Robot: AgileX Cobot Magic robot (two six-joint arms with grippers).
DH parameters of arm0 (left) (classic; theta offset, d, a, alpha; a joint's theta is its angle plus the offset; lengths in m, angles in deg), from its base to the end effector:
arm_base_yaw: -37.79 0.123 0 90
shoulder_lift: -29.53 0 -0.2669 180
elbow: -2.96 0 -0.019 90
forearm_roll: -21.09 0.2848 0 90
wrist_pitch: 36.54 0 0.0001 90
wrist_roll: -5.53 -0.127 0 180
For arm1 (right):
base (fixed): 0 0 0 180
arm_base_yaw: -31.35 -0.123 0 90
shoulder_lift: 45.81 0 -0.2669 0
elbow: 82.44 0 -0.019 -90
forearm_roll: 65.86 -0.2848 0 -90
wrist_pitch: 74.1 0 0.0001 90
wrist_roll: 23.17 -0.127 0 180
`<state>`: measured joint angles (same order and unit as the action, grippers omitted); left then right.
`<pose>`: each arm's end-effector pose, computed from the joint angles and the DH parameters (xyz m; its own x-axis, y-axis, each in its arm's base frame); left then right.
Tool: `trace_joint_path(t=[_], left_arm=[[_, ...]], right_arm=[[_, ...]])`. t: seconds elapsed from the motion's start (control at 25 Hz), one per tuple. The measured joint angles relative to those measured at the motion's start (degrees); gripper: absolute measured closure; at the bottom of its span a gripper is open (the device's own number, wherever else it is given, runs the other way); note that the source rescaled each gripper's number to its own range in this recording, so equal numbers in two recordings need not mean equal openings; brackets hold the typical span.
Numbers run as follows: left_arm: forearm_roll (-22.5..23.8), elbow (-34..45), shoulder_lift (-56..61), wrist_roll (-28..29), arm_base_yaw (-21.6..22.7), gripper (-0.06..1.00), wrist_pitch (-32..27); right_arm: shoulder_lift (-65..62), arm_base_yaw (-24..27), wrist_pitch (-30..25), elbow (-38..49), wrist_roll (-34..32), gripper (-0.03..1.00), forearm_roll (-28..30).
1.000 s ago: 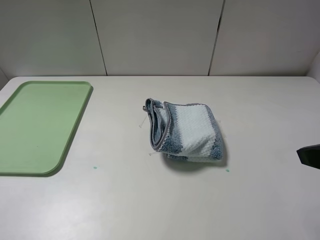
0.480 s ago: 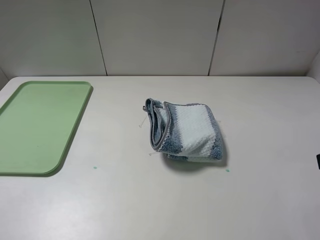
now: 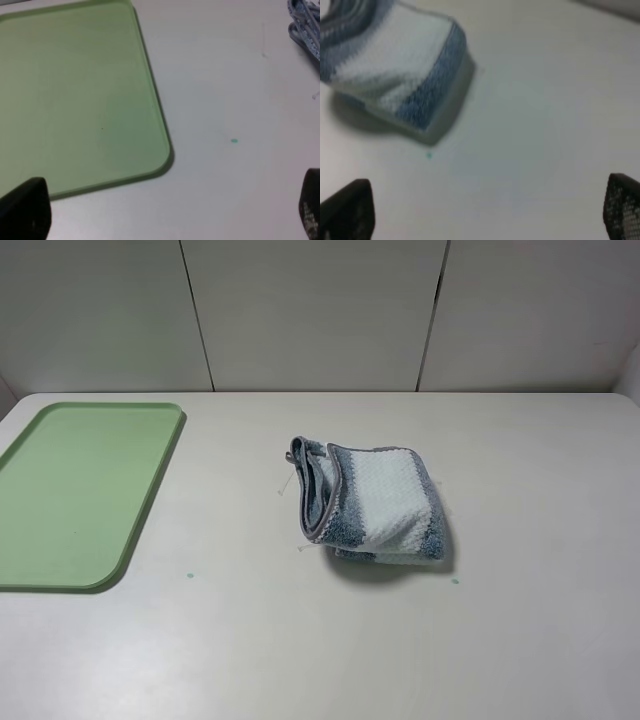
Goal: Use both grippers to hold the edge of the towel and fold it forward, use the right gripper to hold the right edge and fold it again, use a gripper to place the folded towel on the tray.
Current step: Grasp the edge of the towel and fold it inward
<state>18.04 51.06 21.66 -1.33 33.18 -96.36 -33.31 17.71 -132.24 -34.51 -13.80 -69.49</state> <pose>0.0745 -0.0119 0.2795 -0.4200 0.1269 -0.8986 0.1613 0.9849 0.0637 0.0850 0.0277 0.2772 -0.4236 -0.2361 -0.8746 -0.3392 0.9365 -0.0885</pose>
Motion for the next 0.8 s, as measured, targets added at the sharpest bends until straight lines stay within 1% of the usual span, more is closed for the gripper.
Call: trace_joint_path(t=[0.12, 0.4, 0.8], left_arm=[[0.0, 0.0, 0.0, 0.0, 0.0, -0.05, 0.0], [0.0, 0.0, 0.0, 0.0, 0.0, -0.05, 0.0], [0.0, 0.0, 0.0, 0.0, 0.0, -0.05, 0.0]], right_arm=[[-4.2, 1.7, -0.1, 0.0, -0.4, -0.03, 0.3], [-4.6, 7.2, -0.1, 0.0, 2.2, -0.03, -1.6], [-4.6, 7.5, -0.1, 0.0, 2.5, -0.03, -1.7]])
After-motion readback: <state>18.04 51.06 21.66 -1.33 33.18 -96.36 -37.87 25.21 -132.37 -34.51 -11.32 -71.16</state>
